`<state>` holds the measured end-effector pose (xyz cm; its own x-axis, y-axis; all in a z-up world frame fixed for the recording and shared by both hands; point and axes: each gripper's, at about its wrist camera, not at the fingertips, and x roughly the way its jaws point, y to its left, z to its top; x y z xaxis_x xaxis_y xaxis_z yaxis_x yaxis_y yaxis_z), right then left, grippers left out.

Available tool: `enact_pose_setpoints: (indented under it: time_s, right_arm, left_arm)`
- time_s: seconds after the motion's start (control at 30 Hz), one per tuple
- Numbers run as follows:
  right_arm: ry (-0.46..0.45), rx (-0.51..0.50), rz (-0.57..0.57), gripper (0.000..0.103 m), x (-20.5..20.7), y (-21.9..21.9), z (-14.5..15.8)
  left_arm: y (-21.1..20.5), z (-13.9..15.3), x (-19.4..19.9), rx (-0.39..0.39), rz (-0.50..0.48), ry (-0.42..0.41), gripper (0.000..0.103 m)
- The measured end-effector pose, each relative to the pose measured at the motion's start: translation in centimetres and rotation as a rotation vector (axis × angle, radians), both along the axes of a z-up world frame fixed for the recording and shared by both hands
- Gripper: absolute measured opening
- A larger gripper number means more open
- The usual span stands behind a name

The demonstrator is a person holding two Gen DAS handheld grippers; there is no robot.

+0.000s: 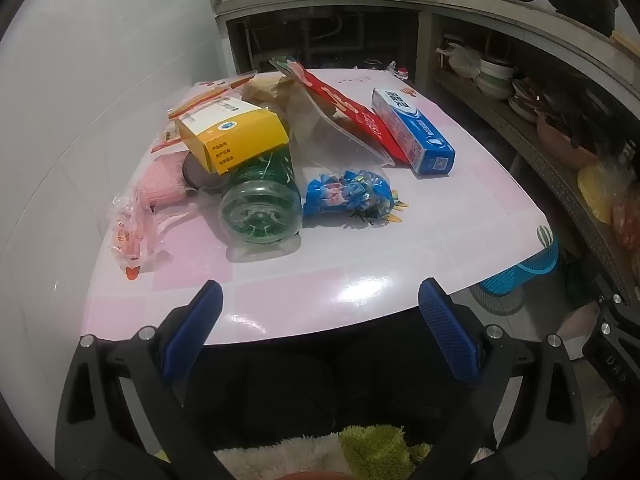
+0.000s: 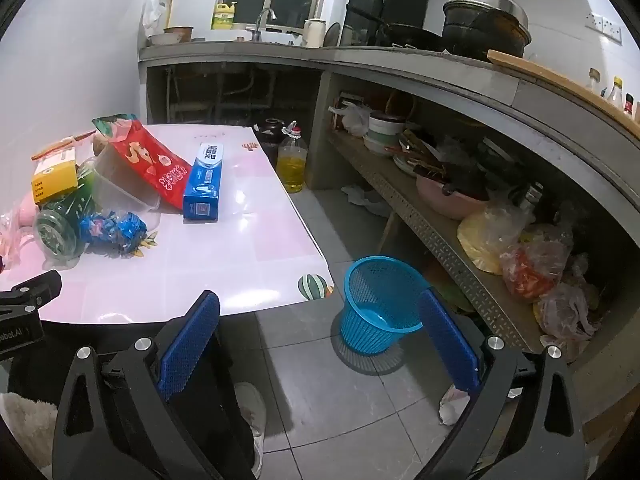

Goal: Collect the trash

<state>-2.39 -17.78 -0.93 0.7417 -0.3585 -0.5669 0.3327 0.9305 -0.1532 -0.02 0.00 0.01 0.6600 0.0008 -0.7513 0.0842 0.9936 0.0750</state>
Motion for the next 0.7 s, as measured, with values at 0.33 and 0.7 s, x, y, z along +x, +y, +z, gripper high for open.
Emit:
enact_pose_setpoints:
  time_s: [0.33,0.7]
  right_arm:
    - [-0.005,0.0,-0.007,0.097,0.01,-0.27,0.16]
    - [-0.012,-0.005,-0.004,0.097,-0.01,-0.23,0.34]
  left_arm:
    - [0.42,0.17,0.0,0.001,0.002,0.002,0.094]
    - [0.63,0.1,0.03,-0.002,0.006,0.003,0.094]
